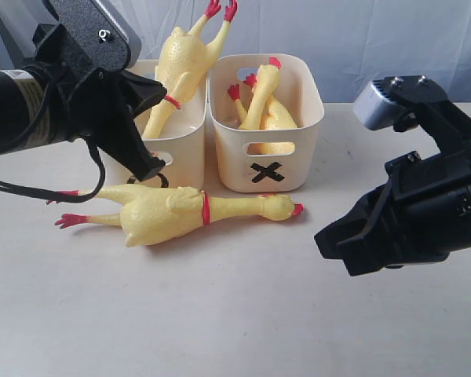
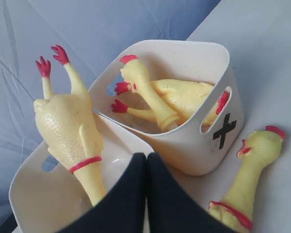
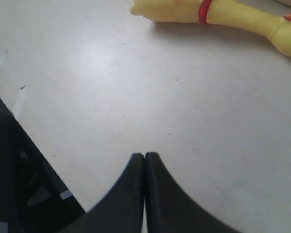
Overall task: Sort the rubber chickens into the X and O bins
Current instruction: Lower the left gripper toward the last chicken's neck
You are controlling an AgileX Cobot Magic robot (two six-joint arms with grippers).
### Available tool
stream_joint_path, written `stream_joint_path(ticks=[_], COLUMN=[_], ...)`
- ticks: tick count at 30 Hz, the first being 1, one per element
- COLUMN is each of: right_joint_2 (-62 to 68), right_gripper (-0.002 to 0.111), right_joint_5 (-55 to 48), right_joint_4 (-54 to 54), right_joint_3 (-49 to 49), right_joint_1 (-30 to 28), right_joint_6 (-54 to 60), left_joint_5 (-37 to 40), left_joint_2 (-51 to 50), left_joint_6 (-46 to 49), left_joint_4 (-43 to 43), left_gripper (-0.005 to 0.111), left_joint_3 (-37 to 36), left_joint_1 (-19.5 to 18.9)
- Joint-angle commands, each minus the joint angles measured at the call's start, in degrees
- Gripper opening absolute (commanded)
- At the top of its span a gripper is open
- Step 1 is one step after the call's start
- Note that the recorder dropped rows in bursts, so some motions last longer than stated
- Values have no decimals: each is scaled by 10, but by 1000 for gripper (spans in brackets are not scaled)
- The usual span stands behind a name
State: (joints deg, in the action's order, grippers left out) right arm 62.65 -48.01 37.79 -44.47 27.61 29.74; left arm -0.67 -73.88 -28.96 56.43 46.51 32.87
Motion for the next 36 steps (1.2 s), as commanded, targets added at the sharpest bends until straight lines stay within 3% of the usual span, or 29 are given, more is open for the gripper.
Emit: stream_joint_path(ticks=[1,4,9,22,25,30,36], right_joint_2=[-2,-2,-2,-2,-2,-2,-2], right_gripper=[-1,-1,-1,-1,-1,-1,-1], right_joint_5=[6,6,6,6,6,6,6], right_joint_4=[2,2,2,2,2,2,2], right_joint_3=[2,2,2,2,2,2,2], right_joint_1=[-1,-1,-1,-1,-1,-1,-1], right_joint_6=[1,1,1,1,1,1,1], left_joint_5=[54,94,112,167,210,198,248], left_joint_2=[-2,-2,-2,-2,0,24,31], left_joint_6=[194,200,226,572,620,627,735], left_joint_4=[-223,-301,-356,-628,-657,-681,-761], left_gripper=[0,0,0,0,0,0,0], left_joint_3=[-4,-4,-4,4,20,34,46], left_joint_1=[4,3,3,3,3,2,-34])
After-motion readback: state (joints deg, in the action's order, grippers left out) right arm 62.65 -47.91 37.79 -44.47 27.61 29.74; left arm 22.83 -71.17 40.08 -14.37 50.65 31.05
